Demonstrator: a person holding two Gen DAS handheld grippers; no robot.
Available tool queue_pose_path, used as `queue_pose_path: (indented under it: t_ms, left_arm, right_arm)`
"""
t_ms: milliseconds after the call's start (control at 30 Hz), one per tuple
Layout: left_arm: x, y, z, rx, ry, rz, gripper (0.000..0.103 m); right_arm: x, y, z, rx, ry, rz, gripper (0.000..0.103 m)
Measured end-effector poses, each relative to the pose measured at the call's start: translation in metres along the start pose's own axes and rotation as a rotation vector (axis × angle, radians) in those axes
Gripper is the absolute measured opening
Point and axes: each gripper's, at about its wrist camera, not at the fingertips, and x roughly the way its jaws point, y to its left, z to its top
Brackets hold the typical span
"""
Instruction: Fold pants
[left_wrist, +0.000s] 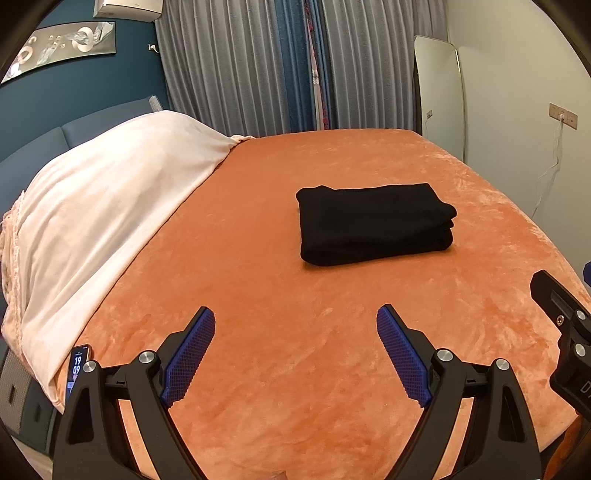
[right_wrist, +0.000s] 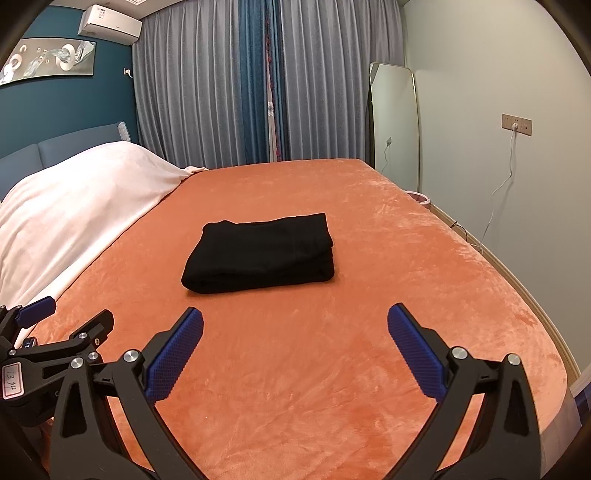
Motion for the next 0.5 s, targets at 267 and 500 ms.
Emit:
queue_pose_path:
  t_ms: [267,500]
  left_arm:
    - [0.0006,-0.0006,0.0013,-0.016,-0.010,-0.025,0.087]
    - [-0.0033,-0.0022,0.0040,-0.003,-0.035,-0.020,0.087]
  right_arm:
    - [-0.0001,-0.0020,-0.0003,0.005,-0.001,-0.005,0.098]
    - [-0.0010,-0.0018,-0.0003,0.007,-0.002,-0.003,0.098]
